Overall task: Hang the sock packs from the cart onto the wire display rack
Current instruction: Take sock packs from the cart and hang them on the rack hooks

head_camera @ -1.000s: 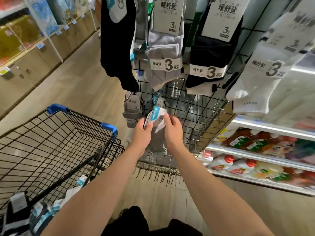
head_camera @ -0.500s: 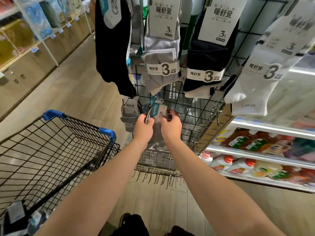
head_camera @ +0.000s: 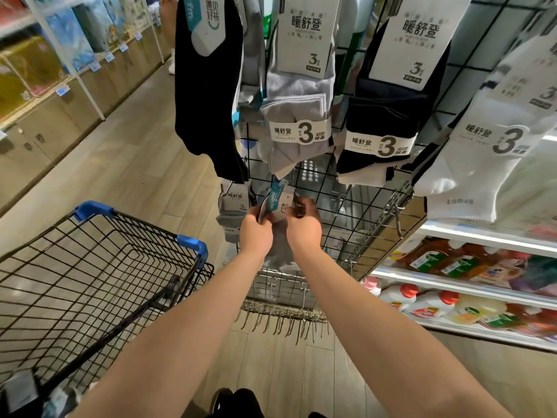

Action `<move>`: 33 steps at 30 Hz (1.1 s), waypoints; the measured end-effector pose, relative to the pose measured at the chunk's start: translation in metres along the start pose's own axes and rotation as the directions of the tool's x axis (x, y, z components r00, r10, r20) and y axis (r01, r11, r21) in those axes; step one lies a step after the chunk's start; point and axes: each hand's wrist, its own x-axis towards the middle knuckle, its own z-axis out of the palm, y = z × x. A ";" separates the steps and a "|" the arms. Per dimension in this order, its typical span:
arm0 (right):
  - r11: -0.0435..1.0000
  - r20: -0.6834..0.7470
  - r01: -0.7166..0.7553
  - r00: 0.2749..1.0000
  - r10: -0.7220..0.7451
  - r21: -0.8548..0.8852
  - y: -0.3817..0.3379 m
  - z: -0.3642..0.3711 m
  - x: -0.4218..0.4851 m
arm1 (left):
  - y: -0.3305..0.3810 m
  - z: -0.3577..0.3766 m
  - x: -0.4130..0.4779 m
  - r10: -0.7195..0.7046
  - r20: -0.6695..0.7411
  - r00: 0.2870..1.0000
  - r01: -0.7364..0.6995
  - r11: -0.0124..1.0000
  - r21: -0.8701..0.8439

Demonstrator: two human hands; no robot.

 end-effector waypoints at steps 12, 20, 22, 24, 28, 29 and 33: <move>0.996 -0.065 -0.084 0.994 0.083 -0.012 -0.001 -0.006 -0.034 | -0.001 -0.022 -0.022 0.009 0.072 0.997 -0.009 1.000 0.007; 0.993 0.283 -0.071 0.954 0.095 -0.094 0.005 0.004 -0.135 | -0.028 -0.103 -0.101 -0.019 0.020 1.000 0.017 0.995 0.100; 0.989 0.376 -0.035 0.923 0.088 -0.146 0.010 0.016 -0.159 | -0.041 -0.133 -0.120 -0.023 -0.035 0.999 0.028 0.989 0.147; 0.984 0.449 0.019 0.891 0.063 -0.176 0.017 0.031 -0.176 | -0.059 -0.166 -0.137 -0.015 -0.106 0.994 0.033 0.985 0.172; 0.968 0.598 0.088 0.799 0.072 -0.234 0.020 0.081 -0.212 | -0.110 -0.235 -0.165 -0.100 -0.280 0.955 0.120 0.991 0.054; 0.961 0.633 0.107 0.769 0.082 -0.253 0.020 0.098 -0.222 | -0.125 -0.250 -0.169 -0.170 -0.312 0.935 0.170 0.985 -0.026; 0.928 0.765 0.193 0.630 0.133 -0.320 0.025 0.169 -0.259 | -0.191 -0.300 -0.176 -0.430 -0.311 0.847 0.378 0.901 -0.214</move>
